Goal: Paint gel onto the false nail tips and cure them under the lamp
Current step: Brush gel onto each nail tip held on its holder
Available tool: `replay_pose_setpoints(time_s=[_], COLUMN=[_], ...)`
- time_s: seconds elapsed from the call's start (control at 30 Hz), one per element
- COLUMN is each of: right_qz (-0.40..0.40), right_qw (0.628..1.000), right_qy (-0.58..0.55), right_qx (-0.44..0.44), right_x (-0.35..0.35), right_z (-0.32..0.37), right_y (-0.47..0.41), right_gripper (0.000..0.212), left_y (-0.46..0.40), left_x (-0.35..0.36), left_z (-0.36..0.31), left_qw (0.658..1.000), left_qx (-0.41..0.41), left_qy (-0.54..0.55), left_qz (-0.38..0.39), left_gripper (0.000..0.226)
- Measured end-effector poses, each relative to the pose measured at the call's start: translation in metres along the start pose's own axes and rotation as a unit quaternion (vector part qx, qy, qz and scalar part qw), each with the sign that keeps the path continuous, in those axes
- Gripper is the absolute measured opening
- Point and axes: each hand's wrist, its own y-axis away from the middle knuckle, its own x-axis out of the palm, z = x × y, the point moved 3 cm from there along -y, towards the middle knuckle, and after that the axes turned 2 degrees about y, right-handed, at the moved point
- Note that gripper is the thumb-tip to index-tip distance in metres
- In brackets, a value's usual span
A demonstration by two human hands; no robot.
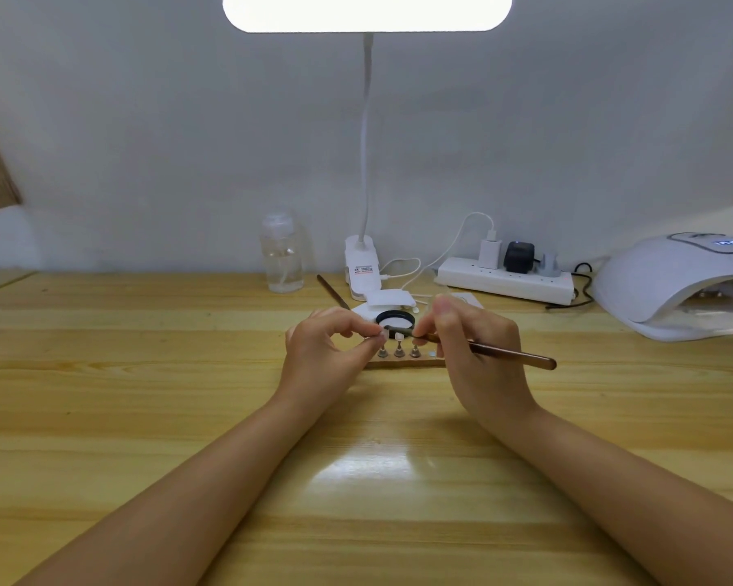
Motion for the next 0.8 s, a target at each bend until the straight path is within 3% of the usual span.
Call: replay_pose_setpoints(time_s=[0.33, 0.53, 0.67, 0.8], right_qz=[-0.015, -0.019, -0.025, -0.014], right_qw=[0.997, 0.989, 0.991, 0.983], right_qy=[-0.051, -0.107, -0.076, -0.121], right_qx=[0.053, 0.105, 0.106, 0.14], right_x=[0.001, -0.0005, -0.0009, 0.0012], right_z=[0.0005, 0.0013, 0.0033, 0.0042], right_y=[-0.0004, -0.0007, -0.0025, 0.0], right_gripper=[0.035, 0.041, 0.032, 0.046], left_y=[0.0001, -0.0014, -0.0018, -0.0015], left_x=[-0.0012, -0.0002, -0.0007, -0.001], left_z=[-0.0005, 0.0039, 0.0051, 0.0026], left_qw=[1.0, 0.999, 0.999, 0.999], left_qx=[-0.026, -0.035, -0.036, -0.034], left_qy=[0.01, 0.016, 0.015, 0.009], left_qz=[-0.008, -0.002, 0.004, 0.002], left_gripper=[0.026, 0.026, 0.023, 0.025])
